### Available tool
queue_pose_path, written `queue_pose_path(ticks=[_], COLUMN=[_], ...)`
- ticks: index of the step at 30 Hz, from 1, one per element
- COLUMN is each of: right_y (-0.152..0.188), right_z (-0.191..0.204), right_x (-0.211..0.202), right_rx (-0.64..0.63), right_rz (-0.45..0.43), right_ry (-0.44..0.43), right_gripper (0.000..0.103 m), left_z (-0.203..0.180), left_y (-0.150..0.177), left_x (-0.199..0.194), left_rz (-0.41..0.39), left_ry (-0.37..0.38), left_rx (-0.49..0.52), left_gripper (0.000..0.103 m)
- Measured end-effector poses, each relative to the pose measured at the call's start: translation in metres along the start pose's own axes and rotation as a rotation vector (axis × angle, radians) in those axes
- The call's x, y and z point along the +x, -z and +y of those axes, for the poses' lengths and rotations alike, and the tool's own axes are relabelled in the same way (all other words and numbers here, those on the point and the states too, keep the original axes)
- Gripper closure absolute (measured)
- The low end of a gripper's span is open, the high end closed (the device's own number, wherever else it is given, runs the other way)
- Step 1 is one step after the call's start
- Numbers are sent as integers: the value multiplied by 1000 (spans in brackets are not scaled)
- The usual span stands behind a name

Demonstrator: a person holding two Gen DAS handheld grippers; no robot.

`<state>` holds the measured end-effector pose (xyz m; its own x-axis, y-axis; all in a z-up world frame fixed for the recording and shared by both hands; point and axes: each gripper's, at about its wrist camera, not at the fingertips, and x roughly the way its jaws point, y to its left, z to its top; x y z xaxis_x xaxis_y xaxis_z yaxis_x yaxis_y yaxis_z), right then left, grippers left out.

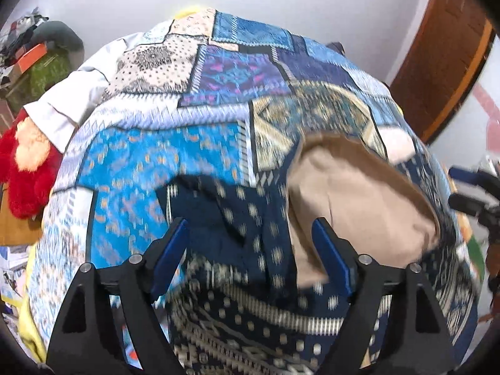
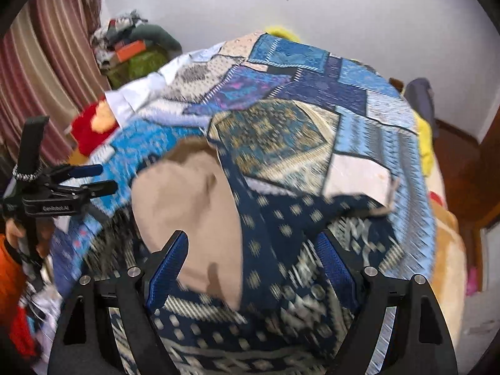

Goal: Fold large clothes
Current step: 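Lift the hood and shoulder with both grippers and fold them toward the hem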

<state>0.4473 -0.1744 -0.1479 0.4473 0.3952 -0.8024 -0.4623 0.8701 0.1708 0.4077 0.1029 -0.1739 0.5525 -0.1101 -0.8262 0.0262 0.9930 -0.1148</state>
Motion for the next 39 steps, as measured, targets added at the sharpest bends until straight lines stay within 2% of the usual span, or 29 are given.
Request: queue_pose_path(ticks=[6, 9, 11, 12, 13, 14, 15, 16, 19, 23, 27, 32, 39], right_y=[-27, -32, -34, -35, -36, -37, -38, -38, -39, -38, -32, -4, 46], right_z=[-2, -4, -6, -6, -7, -8, -8, -9, -9, 0, 20, 47, 72], right_x=[48, 77, 92, 99, 106, 108, 112, 114, 106, 65, 16, -36, -60], right_rx=[48, 70, 82, 89, 99, 100, 98, 101, 126, 114, 53, -8, -62], right_rz=[48, 94, 119, 129, 133, 132, 135, 141, 107, 35, -17, -35, 10], right_ry=[-59, -86, -108, -115, -117, -116, -124, -136, -172, -219, -236, -238, -171], right_gripper=[21, 26, 39, 43, 52, 65, 73, 82, 91, 92, 92, 91, 91], left_z=[-7, -17, -21, -21, -22, -23, -25, -27, -36, -48, -52, -55, -58], left_y=[-34, -43, -47, -47, -49, -49, -49, -49, -48, -42, -30, -1, 61], left_x=[51, 81, 94, 99, 105, 107, 107, 103, 80, 24, -24, -62, -74], left_rz=[54, 86, 101, 110, 123, 129, 130, 116, 57, -30, -78, -84, -21], left_ry=[56, 79, 86, 99, 128, 138, 140, 135, 132, 154, 188, 195, 163], left_rx=[-27, -17, -17, -21, -31, -37, -36, -24, 21, 82, 107, 132, 160], left_gripper=[23, 24, 46, 53, 71, 91, 94, 95, 96, 96, 96, 96, 95])
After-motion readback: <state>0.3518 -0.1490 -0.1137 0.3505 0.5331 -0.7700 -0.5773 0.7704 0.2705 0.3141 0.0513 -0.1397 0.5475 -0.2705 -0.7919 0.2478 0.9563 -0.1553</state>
